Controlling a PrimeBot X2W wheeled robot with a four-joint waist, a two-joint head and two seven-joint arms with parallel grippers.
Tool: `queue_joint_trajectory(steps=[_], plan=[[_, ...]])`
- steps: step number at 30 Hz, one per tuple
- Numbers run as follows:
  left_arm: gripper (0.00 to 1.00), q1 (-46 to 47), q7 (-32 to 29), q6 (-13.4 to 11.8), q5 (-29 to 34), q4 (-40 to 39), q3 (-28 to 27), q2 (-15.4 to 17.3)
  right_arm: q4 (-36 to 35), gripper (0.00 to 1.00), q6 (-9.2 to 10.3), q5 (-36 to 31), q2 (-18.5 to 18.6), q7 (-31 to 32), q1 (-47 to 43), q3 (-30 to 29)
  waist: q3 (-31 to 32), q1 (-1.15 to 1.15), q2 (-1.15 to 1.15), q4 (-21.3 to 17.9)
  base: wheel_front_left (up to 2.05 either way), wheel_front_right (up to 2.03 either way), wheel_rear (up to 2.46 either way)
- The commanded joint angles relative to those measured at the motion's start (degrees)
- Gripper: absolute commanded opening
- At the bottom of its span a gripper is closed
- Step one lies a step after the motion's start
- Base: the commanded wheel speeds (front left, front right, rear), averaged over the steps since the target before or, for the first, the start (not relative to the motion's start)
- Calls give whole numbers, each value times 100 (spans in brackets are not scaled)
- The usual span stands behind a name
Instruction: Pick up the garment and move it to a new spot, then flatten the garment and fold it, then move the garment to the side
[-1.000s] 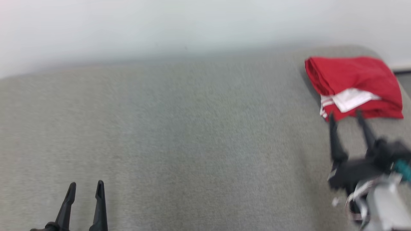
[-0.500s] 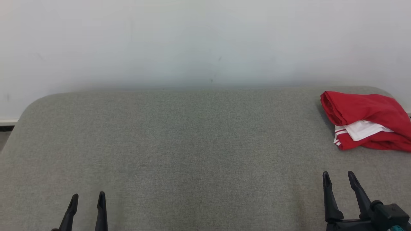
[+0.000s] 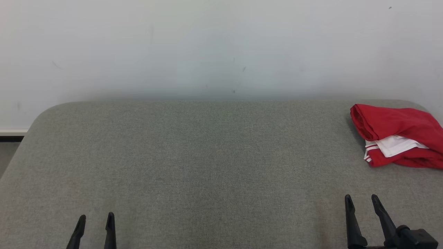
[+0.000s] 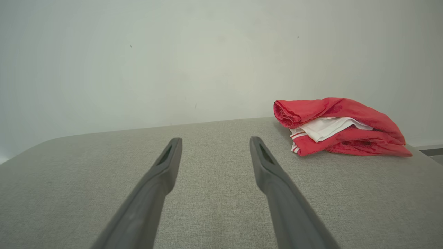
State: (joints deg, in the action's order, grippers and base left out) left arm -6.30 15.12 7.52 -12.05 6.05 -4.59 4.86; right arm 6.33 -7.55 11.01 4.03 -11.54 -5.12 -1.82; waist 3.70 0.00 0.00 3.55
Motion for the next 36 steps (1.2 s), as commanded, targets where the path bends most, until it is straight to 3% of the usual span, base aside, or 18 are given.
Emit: queue_joint_trajectory(steps=[1, 6, 36], plan=[[0, 0, 0, 0, 3, 1, -3, 2, 3, 0, 0, 1, -3, 0, -3, -1, -2, 0, 0, 1, 0, 0, 0], [0, -30, -26, 4, -102, 242, 7, -65, 244, 0, 0, 73, -22, 24, -84, 4, -5, 0, 0, 0, 0, 0, 0], [0, 447, -787, 1, -2925, 427, -69, -109, 418, 0, 3, 2939, -54, 659, 367, -170, -94, 0, 0, -83, 0, 0, 0]])
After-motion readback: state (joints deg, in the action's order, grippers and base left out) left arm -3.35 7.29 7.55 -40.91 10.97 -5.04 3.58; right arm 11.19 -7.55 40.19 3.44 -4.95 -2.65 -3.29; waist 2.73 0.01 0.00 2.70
